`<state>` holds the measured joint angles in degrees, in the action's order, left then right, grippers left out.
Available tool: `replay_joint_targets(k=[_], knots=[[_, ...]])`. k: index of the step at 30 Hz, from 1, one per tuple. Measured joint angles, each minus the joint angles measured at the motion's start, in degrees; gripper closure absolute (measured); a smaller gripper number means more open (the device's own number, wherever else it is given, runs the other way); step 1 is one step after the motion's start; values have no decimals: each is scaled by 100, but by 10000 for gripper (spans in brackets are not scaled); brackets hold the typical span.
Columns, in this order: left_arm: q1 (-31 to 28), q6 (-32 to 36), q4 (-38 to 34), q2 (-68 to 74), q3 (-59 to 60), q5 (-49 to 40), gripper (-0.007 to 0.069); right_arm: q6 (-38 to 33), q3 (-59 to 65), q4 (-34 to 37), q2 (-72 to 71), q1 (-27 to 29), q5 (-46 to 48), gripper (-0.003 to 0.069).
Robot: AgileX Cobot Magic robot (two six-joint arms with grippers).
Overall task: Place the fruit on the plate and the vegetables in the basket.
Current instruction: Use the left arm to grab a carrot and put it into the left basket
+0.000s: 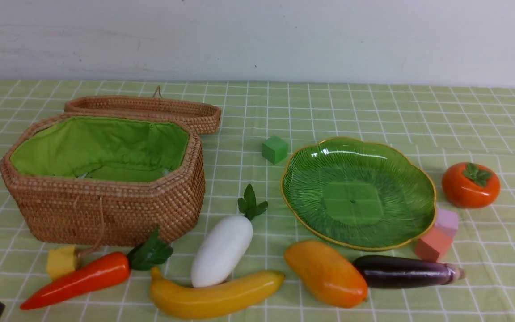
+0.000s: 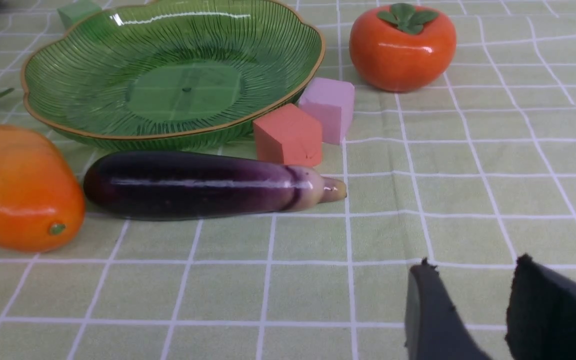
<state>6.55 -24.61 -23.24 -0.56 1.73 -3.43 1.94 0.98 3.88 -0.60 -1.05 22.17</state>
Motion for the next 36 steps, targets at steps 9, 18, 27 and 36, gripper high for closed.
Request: replay_joint_targets(k=[9,18,27,36], knots=[[0,15,-665,0,-146,715,458,32,0,42,0,0,-66,418],[0,1308,24,1017,-2171,-997,638,660,54,1902,0,0,-1647,418],[0,3284,101,3165,-3400,-2883,638,547,-1081,2430,335,-265,-536,570],[0,5040,-90,4744,-4090,-3912,638,-1629,-3978,2444,2367,-884,2742,672]])
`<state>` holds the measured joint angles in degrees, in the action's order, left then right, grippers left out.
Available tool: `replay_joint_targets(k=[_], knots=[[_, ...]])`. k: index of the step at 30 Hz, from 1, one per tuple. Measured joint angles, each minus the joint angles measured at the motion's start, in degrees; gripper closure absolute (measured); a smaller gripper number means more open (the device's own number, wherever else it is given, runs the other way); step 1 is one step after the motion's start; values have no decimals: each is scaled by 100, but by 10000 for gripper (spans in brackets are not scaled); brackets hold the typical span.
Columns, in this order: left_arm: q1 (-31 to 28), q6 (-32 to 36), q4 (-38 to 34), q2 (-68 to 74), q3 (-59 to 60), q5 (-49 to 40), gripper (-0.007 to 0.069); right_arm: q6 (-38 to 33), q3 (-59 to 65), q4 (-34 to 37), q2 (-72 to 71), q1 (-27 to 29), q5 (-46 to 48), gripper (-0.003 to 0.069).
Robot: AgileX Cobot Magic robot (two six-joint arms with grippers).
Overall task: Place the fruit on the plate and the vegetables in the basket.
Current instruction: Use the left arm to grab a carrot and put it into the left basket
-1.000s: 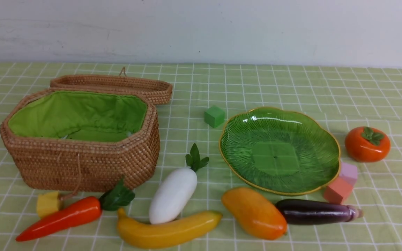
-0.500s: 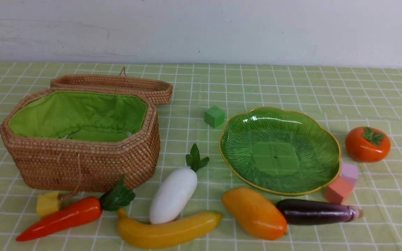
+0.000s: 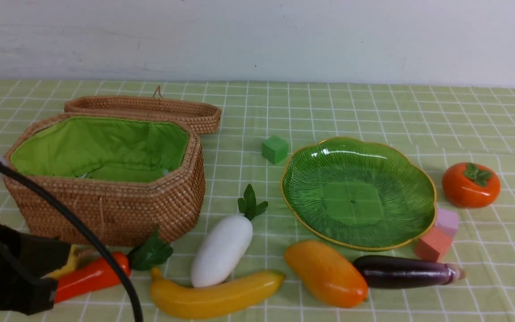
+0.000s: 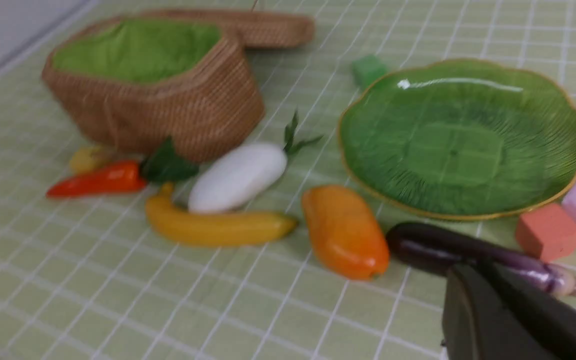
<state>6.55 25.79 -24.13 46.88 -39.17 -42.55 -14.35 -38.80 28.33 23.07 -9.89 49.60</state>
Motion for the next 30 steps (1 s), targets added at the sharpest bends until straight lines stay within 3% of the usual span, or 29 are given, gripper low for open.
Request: replay_joint_targets(k=[5,10,15,19,21,22,23,24,27,30], knots=[[312,414,131,356,-43,-258,638,-923,-1006,186,859,-17,951,672],[1023,474,824,707,-56,-367,636,-1663,-1243,556,1070,-17,840,669],[1072,398,1541,1198,-150,-362,597,-2014,-1261,758,1075,-17,764,666],[1072,743,2069,1896,-227,-208,468,-2109,-1261,776,1075,-17,751,664],[1072,970,2315,2337,-259,87,342,-2114,-1261,795,1075,-17,751,660],[1072,993,2414,2493,-261,219,294,-2114,-1261,806,1075,-17,773,659],[1072,993,2414,2525,-261,246,294,-2114,-1261,806,1075,-17,784,659],[1047,1005,2576,2803,-261,466,221,-2114,-1261,820,1075,-17,851,659],[851,1010,2645,3246,-261,844,156,-2114,-1261,899,1075,-17,976,658],[654,1031,2684,3569,-261,1103,141,-2115,-1261,1000,1075,-17,1012,657]])
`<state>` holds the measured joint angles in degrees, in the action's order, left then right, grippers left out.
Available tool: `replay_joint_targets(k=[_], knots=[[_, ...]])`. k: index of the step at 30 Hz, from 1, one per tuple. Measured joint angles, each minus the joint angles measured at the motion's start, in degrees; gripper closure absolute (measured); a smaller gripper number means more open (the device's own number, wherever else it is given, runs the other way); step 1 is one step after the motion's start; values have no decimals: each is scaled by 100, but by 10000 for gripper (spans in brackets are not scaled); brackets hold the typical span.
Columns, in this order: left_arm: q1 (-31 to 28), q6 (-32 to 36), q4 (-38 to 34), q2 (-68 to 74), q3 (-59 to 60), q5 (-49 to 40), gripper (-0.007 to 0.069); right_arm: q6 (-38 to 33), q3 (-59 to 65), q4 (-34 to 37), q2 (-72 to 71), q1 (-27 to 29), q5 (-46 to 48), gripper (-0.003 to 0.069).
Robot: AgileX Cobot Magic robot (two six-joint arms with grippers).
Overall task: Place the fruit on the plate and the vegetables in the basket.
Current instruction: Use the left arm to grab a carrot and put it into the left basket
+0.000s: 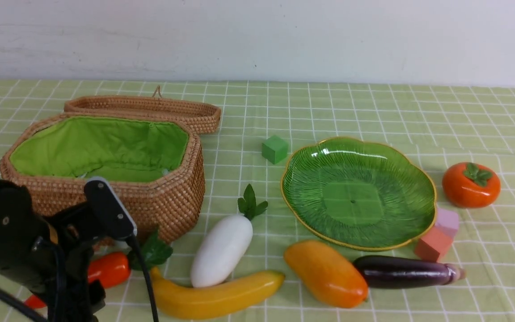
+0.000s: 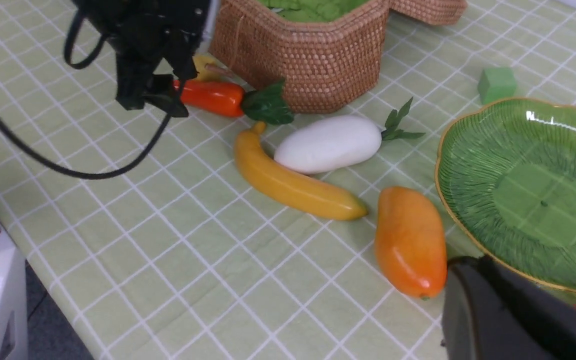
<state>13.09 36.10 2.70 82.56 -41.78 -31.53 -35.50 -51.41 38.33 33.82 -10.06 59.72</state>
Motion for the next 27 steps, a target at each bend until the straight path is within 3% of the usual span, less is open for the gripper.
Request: replay_joint_targets(k=[15,22,27], knots=[[-106,736,105,755,-22,1119,149,-5,0,91,0,0,0,655],[-106,744,130,988,-49,1127,244,-12,0,95,0,0,45,655],[-106,749,142,969,-55,1062,244,-18,0,95,0,0,59,655]])
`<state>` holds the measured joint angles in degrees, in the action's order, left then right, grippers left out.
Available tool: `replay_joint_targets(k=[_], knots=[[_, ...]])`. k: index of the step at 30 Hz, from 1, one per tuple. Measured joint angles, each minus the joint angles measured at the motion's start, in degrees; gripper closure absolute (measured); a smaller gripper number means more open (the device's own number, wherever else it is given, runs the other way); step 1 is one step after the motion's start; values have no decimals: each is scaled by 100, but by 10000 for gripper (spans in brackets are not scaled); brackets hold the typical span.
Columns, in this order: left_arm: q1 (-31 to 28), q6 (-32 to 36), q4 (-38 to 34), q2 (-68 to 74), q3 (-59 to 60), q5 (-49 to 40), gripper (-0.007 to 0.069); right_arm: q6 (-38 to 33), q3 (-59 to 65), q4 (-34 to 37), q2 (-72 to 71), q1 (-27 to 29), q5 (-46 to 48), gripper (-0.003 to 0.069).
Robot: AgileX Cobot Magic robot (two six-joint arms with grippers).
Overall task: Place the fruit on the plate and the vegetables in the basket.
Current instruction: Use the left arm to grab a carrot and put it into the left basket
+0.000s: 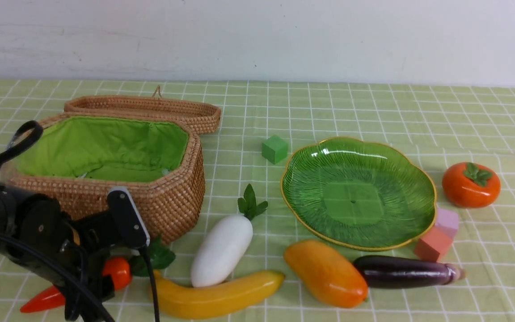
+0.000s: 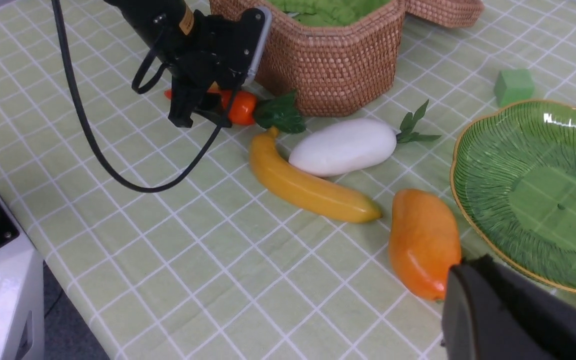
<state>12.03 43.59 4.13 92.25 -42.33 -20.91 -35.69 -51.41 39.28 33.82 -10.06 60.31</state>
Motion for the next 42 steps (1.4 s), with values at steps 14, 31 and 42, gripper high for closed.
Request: replay_joint_targets(k=[14,31,42], knots=[[-5,34,-850,-1394,5,-1798,244,0,0,0,0,0,18,645],[304,475,488,-1581,-2422,-1482,244,0,0,19,0,0,-114,644],[304,-1046,2789,123,-3144,-1370,244,-156,0,258,0,0,-845,638]])
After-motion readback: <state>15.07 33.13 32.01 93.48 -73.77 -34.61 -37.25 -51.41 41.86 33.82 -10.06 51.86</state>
